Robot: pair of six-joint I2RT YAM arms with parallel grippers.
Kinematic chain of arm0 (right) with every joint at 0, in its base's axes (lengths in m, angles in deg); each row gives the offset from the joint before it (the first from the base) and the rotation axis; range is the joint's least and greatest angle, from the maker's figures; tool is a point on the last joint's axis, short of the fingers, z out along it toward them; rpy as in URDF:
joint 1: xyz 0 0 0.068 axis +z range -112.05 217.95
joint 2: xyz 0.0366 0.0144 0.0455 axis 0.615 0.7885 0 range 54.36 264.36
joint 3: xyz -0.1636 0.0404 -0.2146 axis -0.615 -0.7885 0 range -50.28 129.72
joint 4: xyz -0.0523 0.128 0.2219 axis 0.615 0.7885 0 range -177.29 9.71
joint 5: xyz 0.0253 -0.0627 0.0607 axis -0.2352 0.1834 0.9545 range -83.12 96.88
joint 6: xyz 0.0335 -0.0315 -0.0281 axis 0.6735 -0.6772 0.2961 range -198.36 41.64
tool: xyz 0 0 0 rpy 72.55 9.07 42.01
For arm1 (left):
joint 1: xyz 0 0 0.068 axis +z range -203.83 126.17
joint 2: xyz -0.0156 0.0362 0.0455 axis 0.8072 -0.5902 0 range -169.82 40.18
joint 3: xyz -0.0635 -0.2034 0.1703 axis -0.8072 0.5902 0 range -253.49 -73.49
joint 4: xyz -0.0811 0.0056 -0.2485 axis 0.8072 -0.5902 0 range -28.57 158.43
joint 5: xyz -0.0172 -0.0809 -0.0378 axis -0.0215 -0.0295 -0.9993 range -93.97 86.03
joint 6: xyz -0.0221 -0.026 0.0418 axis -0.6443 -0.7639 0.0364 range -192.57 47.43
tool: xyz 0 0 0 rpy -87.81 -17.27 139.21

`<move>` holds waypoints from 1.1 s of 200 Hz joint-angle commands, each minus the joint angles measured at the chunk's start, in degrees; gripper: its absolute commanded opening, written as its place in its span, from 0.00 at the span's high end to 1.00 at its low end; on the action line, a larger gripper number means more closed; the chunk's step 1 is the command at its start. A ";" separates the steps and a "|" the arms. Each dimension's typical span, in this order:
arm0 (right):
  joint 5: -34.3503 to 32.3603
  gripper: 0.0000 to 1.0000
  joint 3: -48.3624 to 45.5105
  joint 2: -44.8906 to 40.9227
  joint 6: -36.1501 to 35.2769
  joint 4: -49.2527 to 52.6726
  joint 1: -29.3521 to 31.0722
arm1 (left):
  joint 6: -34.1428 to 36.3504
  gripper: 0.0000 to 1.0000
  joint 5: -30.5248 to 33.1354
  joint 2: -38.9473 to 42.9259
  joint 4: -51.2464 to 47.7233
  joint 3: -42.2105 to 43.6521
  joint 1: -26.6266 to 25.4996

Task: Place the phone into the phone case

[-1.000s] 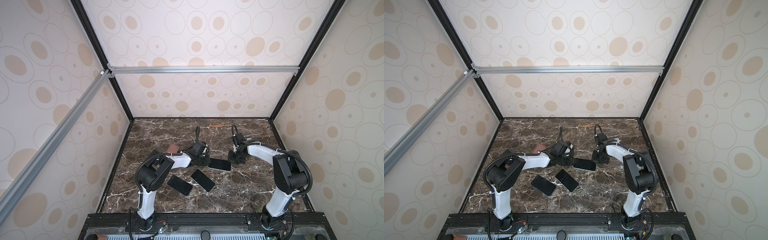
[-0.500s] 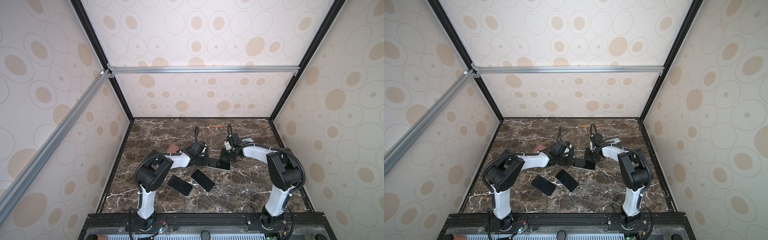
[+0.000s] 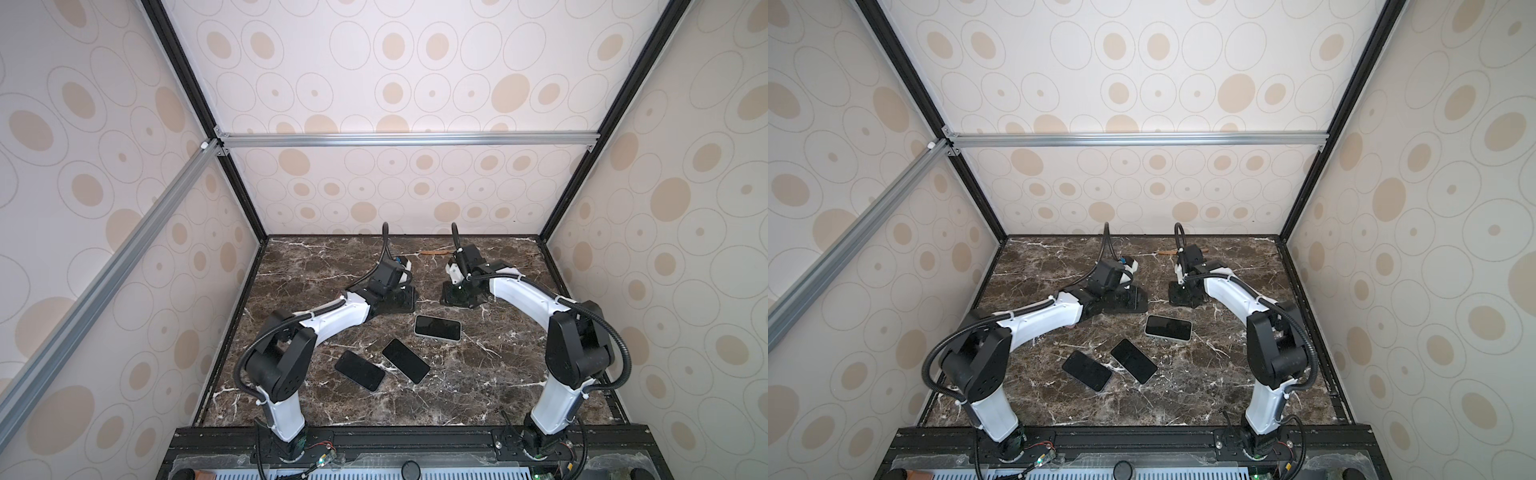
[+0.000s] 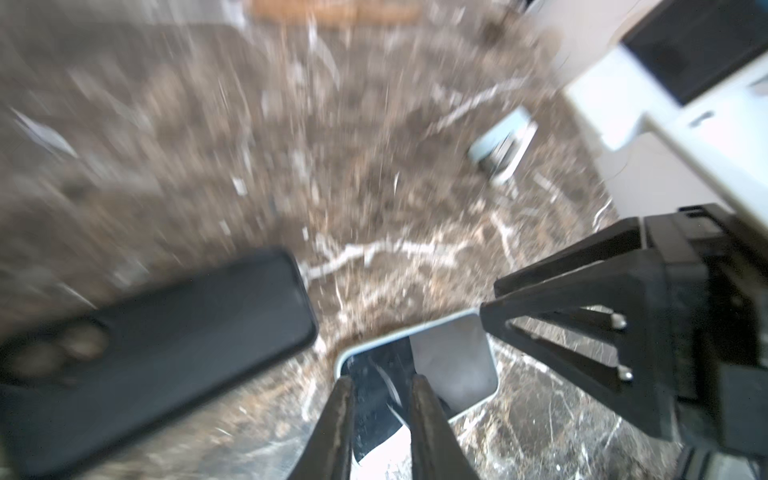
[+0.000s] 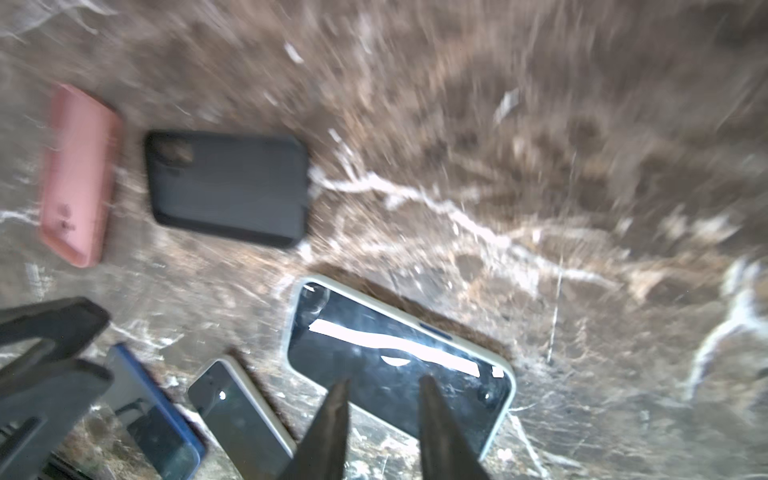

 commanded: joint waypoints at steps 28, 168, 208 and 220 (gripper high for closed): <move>-0.04 0.47 -1.90 -11.83 -18.69 0.16 0.97 | 18.53 0.64 11.42 22.76 4.13 9.55 1.20; 12.64 0.14 -15.44 -17.71 -60.68 -3.97 2.86 | 43.03 0.17 11.13 40.04 20.33 33.62 1.94; 9.38 0.12 -13.08 -10.67 -65.66 -0.91 2.85 | 44.84 0.13 5.11 36.68 17.57 32.09 2.87; 8.59 0.12 -12.01 -8.40 -66.55 -0.22 2.85 | 45.48 0.12 4.24 36.23 17.33 32.05 3.05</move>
